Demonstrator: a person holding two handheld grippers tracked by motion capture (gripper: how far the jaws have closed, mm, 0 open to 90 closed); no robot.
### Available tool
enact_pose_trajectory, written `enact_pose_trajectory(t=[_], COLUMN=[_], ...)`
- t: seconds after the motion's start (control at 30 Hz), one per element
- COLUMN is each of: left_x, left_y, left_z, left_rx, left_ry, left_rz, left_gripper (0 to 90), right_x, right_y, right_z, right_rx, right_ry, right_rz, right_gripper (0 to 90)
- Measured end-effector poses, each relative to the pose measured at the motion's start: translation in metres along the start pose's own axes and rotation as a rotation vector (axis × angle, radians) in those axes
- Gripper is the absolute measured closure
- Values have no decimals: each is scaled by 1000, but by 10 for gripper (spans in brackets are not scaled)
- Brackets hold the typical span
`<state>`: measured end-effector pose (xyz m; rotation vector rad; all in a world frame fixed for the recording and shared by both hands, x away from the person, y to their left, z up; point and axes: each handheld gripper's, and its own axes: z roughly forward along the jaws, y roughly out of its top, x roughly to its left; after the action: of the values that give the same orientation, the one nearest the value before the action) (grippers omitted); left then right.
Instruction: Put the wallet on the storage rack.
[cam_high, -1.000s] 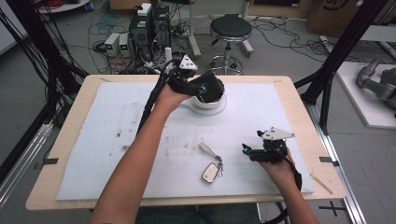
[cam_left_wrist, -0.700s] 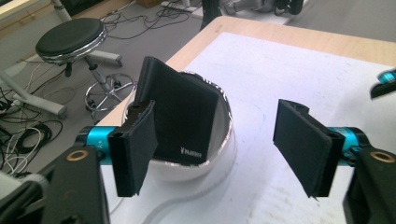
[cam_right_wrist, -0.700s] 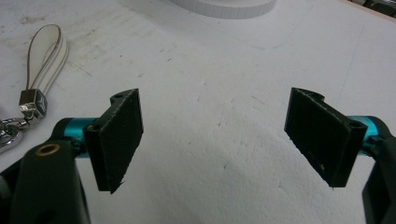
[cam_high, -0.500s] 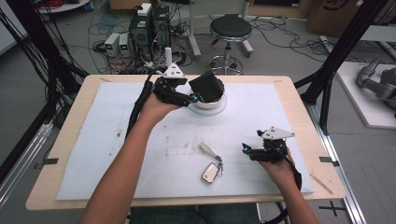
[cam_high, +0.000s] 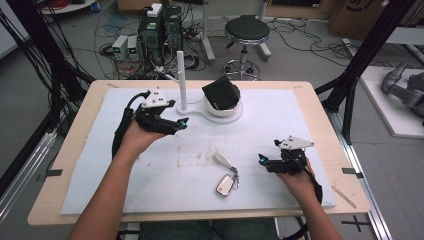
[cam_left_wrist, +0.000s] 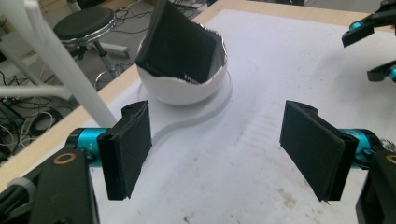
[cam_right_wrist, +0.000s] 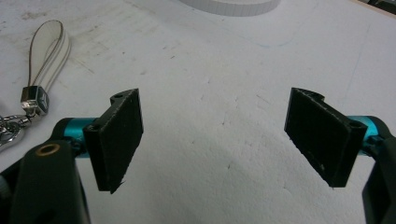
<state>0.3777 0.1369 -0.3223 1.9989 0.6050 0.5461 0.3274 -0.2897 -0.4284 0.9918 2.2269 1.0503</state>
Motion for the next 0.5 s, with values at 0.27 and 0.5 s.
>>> enact_pose_trajectory(t=[0.27, 0.5], left_x=[-13, -29], left_y=[-40, -68], left_z=[-10, -19], left_rx=[-16, -94], left_ry=[-6, -83], left_rz=[-44, -122], left_gripper=[242, 205], right_x=[2, 2], right_y=[1, 2], right_z=[2, 3], right_rx=[4, 6], right_ry=[1, 2], right_rz=[-13, -14], right_gripper=[196, 196])
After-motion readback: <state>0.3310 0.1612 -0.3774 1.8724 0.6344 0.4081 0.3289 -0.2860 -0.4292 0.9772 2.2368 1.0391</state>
